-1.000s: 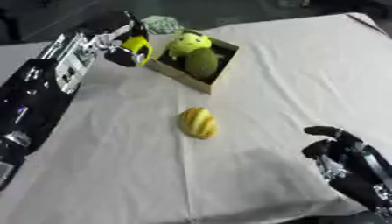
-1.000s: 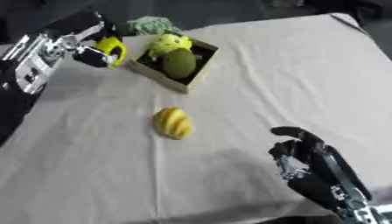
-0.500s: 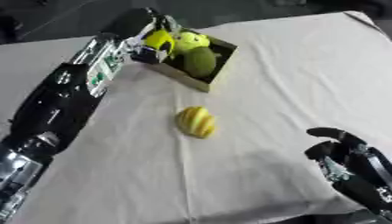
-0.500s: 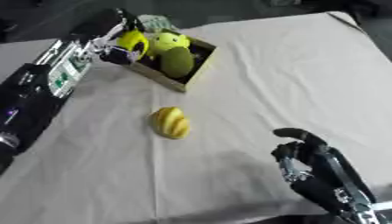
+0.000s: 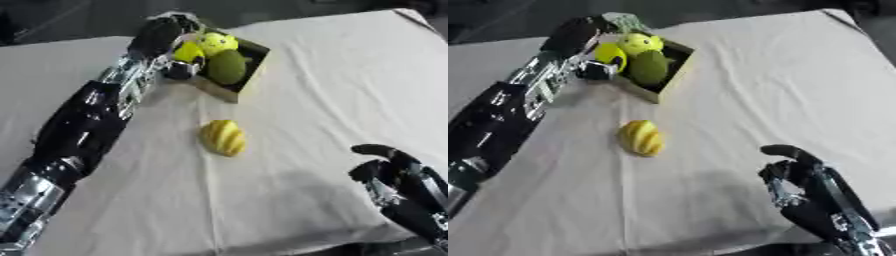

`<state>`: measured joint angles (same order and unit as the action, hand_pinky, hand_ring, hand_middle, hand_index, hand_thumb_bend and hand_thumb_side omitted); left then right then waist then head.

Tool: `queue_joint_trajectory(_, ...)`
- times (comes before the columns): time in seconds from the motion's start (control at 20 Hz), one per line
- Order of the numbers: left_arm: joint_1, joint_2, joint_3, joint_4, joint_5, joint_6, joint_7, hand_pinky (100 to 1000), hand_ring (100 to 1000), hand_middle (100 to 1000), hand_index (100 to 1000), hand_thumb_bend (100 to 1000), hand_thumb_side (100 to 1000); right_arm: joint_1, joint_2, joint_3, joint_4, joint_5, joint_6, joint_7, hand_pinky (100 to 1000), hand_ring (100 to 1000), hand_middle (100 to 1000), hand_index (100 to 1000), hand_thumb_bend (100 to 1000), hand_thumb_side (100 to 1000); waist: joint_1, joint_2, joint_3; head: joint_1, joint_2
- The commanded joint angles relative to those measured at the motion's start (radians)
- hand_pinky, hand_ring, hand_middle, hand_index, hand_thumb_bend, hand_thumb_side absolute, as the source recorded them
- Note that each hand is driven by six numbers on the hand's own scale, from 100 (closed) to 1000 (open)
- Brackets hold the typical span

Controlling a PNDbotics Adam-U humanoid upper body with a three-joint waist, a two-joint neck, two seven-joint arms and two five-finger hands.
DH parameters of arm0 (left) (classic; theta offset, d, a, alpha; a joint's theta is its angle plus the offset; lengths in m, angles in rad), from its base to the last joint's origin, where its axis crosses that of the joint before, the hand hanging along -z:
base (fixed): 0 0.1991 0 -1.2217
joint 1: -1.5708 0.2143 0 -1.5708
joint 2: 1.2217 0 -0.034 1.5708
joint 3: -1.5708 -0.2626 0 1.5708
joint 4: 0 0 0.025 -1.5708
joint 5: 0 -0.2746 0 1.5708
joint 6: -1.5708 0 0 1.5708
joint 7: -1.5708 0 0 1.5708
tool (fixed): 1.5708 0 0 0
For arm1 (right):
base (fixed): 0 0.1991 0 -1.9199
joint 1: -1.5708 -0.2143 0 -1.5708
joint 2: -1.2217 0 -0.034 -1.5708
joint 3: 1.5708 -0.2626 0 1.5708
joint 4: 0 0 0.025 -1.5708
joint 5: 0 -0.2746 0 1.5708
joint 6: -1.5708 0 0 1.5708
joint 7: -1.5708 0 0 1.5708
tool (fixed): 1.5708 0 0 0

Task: Pick up objects on the table and place them in the box.

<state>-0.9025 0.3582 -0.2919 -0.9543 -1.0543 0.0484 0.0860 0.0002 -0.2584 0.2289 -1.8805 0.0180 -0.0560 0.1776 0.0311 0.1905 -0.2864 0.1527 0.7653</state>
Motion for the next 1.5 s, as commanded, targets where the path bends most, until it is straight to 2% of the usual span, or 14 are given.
queue_joint_trajectory(0.05,-0.014,0.006,0.002,0.006,0.009,-0.003,0.033,793,774,800,913,306,653,-0.007,-0.005,-0.004,-0.022,-0.002,-0.001,-0.002,638,617,774,773,100,316,-0.004,-0.012,0.002,0.002,0.005)
queue_joint_trajectory(0.4,-0.004,0.015,-0.01,-0.013,0.061,-0.011,0.025,820,805,851,950,312,768,-0.004,-0.003,-0.007,-0.022,0.001,-0.002,-0.003,639,618,774,773,100,317,-0.005,-0.016,0.008,-0.006,0.005)
queue_joint_trajectory(0.6,0.01,0.035,-0.017,-0.066,0.114,-0.01,0.011,821,801,851,945,268,803,-0.002,-0.003,-0.011,-0.021,0.003,-0.003,-0.006,640,618,775,774,100,320,-0.005,-0.02,0.016,-0.015,0.005)
queue_joint_trajectory(0.75,0.031,0.061,-0.016,-0.138,0.162,-0.023,0.018,807,769,800,927,198,800,0.002,-0.003,-0.017,-0.02,0.006,-0.004,-0.011,641,619,776,774,100,321,-0.004,-0.024,0.025,-0.028,0.005)
queue_joint_trajectory(0.85,0.049,0.079,-0.01,-0.191,0.195,-0.044,0.026,799,753,773,915,125,751,0.006,-0.004,-0.021,-0.019,0.009,-0.005,-0.013,641,619,776,774,100,324,0.0,-0.029,0.034,-0.037,0.005)
queue_joint_trajectory(1.0,0.081,0.113,-0.004,-0.271,0.245,-0.087,0.054,791,733,748,902,100,693,0.005,-0.009,-0.028,-0.018,0.016,-0.008,-0.019,641,619,776,774,100,333,0.005,-0.036,0.053,-0.051,0.005)
queue_joint_trajectory(1.2,0.159,0.148,0.02,-0.374,0.308,-0.149,0.104,779,709,721,886,100,643,-0.02,-0.028,-0.031,-0.021,0.026,-0.014,-0.02,641,620,777,774,100,352,0.009,-0.043,0.082,-0.067,0.005)
queue_joint_trajectory(1.3,0.206,0.152,0.036,-0.424,0.339,-0.171,0.113,773,696,707,879,100,667,-0.05,-0.049,-0.027,-0.024,0.033,-0.019,-0.015,643,621,778,775,100,364,0.01,-0.044,0.101,-0.078,0.005)
queue_joint_trajectory(1.35,0.232,0.151,0.043,-0.451,0.355,-0.173,0.116,773,696,707,879,100,658,-0.066,-0.061,-0.024,-0.025,0.037,-0.023,-0.008,643,621,778,775,100,364,0.01,-0.045,0.108,-0.083,0.005)
queue_joint_trajectory(1.4,0.258,0.144,0.053,-0.477,0.371,-0.168,0.119,767,682,691,871,100,687,-0.082,-0.076,-0.019,-0.031,0.044,-0.029,0.0,645,624,779,776,100,370,0.009,-0.045,0.12,-0.091,0.005)
queue_joint_trajectory(1.45,0.325,0.143,0.061,-0.566,0.432,-0.149,0.117,767,681,690,870,100,692,-0.109,-0.098,-0.014,-0.034,0.057,-0.037,0.012,646,625,775,777,100,488,0.009,-0.047,0.129,-0.095,0.005)
queue_joint_trajectory(1.5,0.405,0.15,0.072,-0.694,0.547,-0.101,0.106,763,672,679,863,100,699,-0.144,-0.124,-0.007,-0.031,0.073,-0.043,0.025,647,627,778,778,100,369,0.01,-0.051,0.139,-0.101,0.005)
